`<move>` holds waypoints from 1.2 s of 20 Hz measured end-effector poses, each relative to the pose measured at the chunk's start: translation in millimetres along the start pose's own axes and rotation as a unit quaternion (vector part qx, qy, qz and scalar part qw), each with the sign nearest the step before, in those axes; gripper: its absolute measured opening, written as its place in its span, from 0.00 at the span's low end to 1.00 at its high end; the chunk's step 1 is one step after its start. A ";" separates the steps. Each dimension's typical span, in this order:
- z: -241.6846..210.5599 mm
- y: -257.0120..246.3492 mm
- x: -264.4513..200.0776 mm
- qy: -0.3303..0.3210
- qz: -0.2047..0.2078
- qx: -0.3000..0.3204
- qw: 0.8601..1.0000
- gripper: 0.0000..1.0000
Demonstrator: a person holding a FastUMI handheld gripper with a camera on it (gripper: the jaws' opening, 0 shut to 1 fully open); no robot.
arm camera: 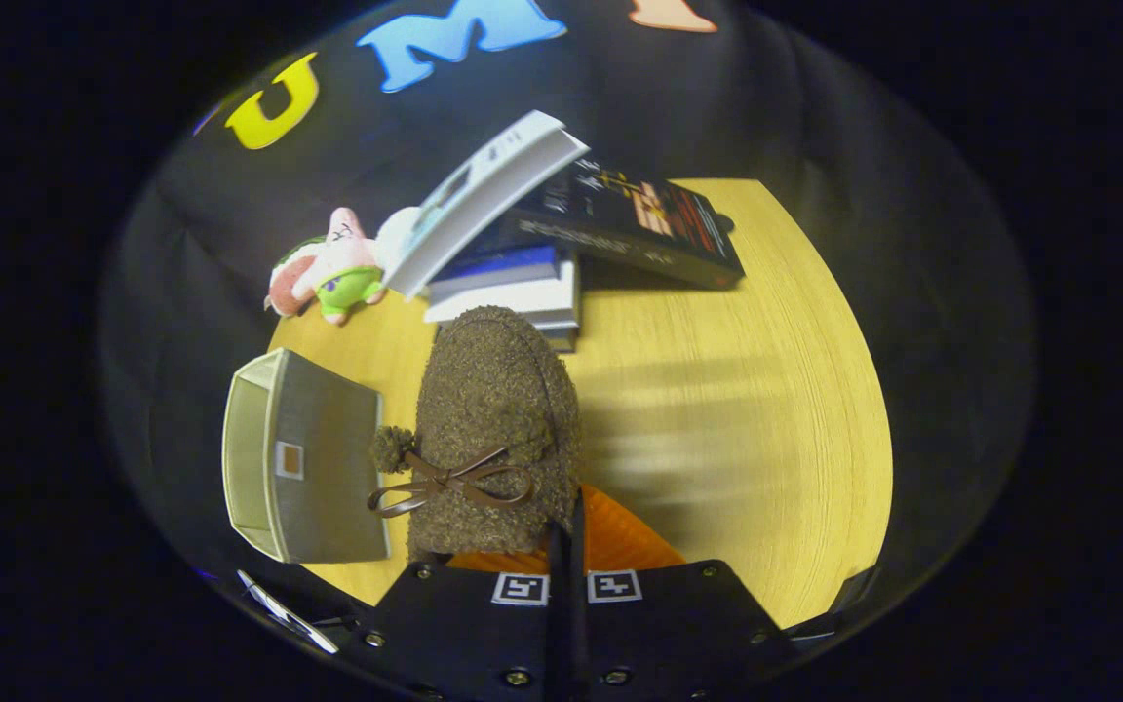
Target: Open the storage box then place both shoes into the box .Put the left shoe in first, then the right shoe, with the right side of both shoes facing outward in a uniform manner.
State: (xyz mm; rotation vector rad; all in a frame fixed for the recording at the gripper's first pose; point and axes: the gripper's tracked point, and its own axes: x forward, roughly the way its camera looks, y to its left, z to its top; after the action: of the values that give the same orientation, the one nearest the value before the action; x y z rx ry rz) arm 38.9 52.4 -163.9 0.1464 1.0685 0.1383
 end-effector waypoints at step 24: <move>-35.0 288.1 110.7 0.065 -0.014 -0.156 0.986 0.01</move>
State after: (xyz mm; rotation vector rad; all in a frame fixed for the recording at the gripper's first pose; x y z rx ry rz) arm 48.6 357.3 -222.1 -0.1617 1.1636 0.2904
